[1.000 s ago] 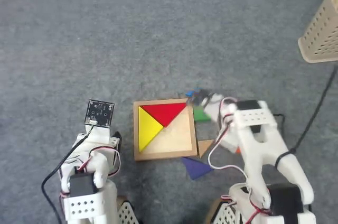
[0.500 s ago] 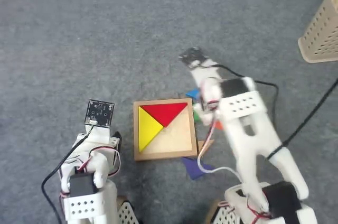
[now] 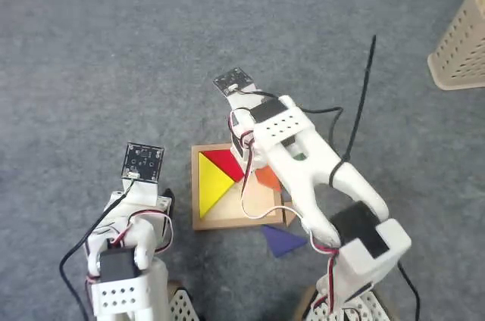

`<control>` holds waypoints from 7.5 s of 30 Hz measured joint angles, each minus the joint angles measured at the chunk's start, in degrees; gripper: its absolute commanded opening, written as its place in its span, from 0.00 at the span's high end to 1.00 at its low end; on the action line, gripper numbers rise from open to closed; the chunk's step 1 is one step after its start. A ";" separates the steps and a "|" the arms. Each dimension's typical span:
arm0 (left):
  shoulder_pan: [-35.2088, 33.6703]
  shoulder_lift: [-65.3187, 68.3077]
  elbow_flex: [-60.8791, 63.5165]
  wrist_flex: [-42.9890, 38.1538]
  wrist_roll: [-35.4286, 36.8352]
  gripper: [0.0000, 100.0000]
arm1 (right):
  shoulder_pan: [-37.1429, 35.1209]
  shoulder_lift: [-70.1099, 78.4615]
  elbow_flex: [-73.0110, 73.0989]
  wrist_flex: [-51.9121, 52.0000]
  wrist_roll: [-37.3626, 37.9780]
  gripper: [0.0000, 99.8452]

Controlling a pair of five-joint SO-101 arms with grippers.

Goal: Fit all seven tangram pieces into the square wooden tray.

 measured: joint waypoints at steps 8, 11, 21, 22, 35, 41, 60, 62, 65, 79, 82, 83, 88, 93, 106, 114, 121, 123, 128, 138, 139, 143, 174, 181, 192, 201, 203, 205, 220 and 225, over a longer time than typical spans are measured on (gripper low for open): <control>0.00 0.00 0.00 0.00 0.00 0.83 | -3.87 0.70 0.00 0.97 9.85 0.93; 0.00 0.00 0.00 0.00 0.00 0.83 | -7.65 0.70 0.09 2.11 19.43 0.93; 0.00 0.00 0.00 0.00 0.00 0.83 | -10.90 0.70 1.14 2.11 22.15 0.93; 0.00 0.00 0.00 0.00 0.00 0.83 | -11.43 0.70 1.14 2.11 22.15 0.93; 0.00 0.00 0.00 0.00 0.00 0.83 | -15.03 0.62 6.59 -0.79 26.29 0.81; 0.00 0.00 0.00 0.00 0.00 0.83 | -15.03 -3.52 10.46 -1.14 26.29 0.81; 0.00 0.00 0.00 0.00 0.00 0.83 | -4.48 -15.38 20.84 -8.70 21.98 0.99; 0.00 0.00 0.00 0.00 0.00 0.83 | -4.48 -12.92 20.92 -9.14 21.89 0.99; 0.00 0.00 0.00 0.00 0.00 0.83 | -4.48 -11.78 20.92 -9.58 21.89 0.99; 0.00 0.00 0.00 0.00 0.00 0.83 | -12.04 -11.78 20.92 -12.57 20.13 0.99; 0.00 0.00 0.00 0.00 0.00 0.83 | -12.13 -11.78 20.92 -13.10 18.81 0.99; 0.00 0.00 0.00 0.00 0.00 0.83 | -11.60 -11.78 20.92 -13.10 18.64 0.99; 0.00 0.00 0.00 0.00 0.00 0.83 | -8.35 -16.44 20.92 -11.25 18.46 0.99; 0.00 0.00 0.00 0.00 0.00 0.83 | -8.53 -20.48 26.11 -11.43 19.16 0.99; 0.00 0.00 0.00 0.00 0.00 0.83 | -9.14 -15.12 27.69 -11.60 23.47 0.99; 0.00 0.00 0.00 0.00 0.00 0.83 | -9.05 -10.90 25.32 -11.69 23.47 0.99; 0.00 0.00 0.00 0.00 0.00 0.83 | -8.62 -12.66 24.26 -11.69 21.19 0.99; 0.00 0.00 0.00 0.00 0.00 0.83 | -7.47 -16.35 24.26 -11.69 19.69 0.99; 0.00 0.00 0.00 0.00 0.00 0.83 | -8.35 -25.58 26.55 -10.02 18.99 0.99; 0.00 0.00 0.00 0.00 0.00 0.83 | -12.48 -25.05 29.19 -10.37 22.51 0.99; 0.00 0.00 0.00 0.00 0.00 0.83 | -11.43 -23.91 29.19 -11.08 22.51 0.99; 0.00 0.00 0.00 0.00 0.00 0.83 | -10.37 -19.34 29.19 -13.36 22.42 0.99; 0.00 0.00 0.00 0.00 0.00 0.83 | -15.38 -11.78 23.47 -13.63 22.42 0.99; 0.00 0.00 0.00 0.00 0.00 0.83 | -15.30 -11.34 22.86 -13.01 22.42 0.99; 0.00 0.00 0.00 0.00 0.00 0.83 | -7.74 -25.23 24.53 -6.07 21.10 0.99; 0.00 0.00 0.00 0.00 0.00 0.83 | -7.30 -26.90 28.57 -9.32 21.01 0.99; 0.00 0.00 0.00 0.00 0.00 0.83 | -7.30 -23.65 28.57 -10.99 21.01 0.99; 0.00 0.00 0.00 0.00 0.00 0.83 | -7.30 -19.69 28.57 -12.13 21.01 0.99; 0.00 0.00 0.00 0.00 0.00 0.83 | -12.57 -14.51 26.37 -13.10 21.01 0.99; 0.00 0.00 0.00 0.00 0.00 0.83 | -12.57 -14.42 25.58 -12.04 20.22 0.99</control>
